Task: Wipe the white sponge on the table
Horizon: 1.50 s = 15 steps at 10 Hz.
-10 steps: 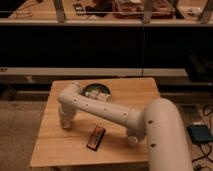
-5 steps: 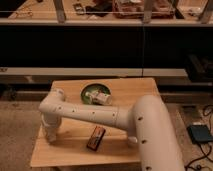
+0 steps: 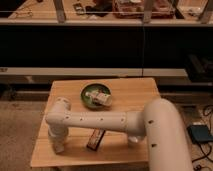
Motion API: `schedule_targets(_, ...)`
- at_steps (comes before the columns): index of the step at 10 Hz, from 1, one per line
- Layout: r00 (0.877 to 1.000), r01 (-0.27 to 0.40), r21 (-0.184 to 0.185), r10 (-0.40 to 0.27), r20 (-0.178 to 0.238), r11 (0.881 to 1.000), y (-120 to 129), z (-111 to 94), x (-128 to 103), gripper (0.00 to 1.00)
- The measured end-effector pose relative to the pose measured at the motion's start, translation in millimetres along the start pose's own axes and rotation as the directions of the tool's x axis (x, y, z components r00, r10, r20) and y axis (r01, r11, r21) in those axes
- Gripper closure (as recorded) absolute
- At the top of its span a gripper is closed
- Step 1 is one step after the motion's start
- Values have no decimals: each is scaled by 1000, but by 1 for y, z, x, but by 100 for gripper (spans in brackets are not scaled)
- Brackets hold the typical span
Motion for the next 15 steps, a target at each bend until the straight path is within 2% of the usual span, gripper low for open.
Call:
schedule_targets(2,997,-83,-30,83,-7,996,29,-5,-17,100)
schedule_targets(3,989,-146,-42,145,-33,988,49,-13,-20,100)
schedule_targets(5,971,-227,-53,222,-93,972,78,-29,-13,100)
schedule_targets(7,953,-271,-34,264,-147,962,93,-41,4,100)
schedule_targets(10,947,-268,2,264,-183,963,97,-45,36,100)
schedule_targets(12,952,-240,39,243,-186,970,91,-39,60,100)
schedule_targets(13,958,-208,55,215,-188,977,81,-37,75,100)
schedule_targets(15,966,-160,72,171,-192,984,66,-38,96,100)
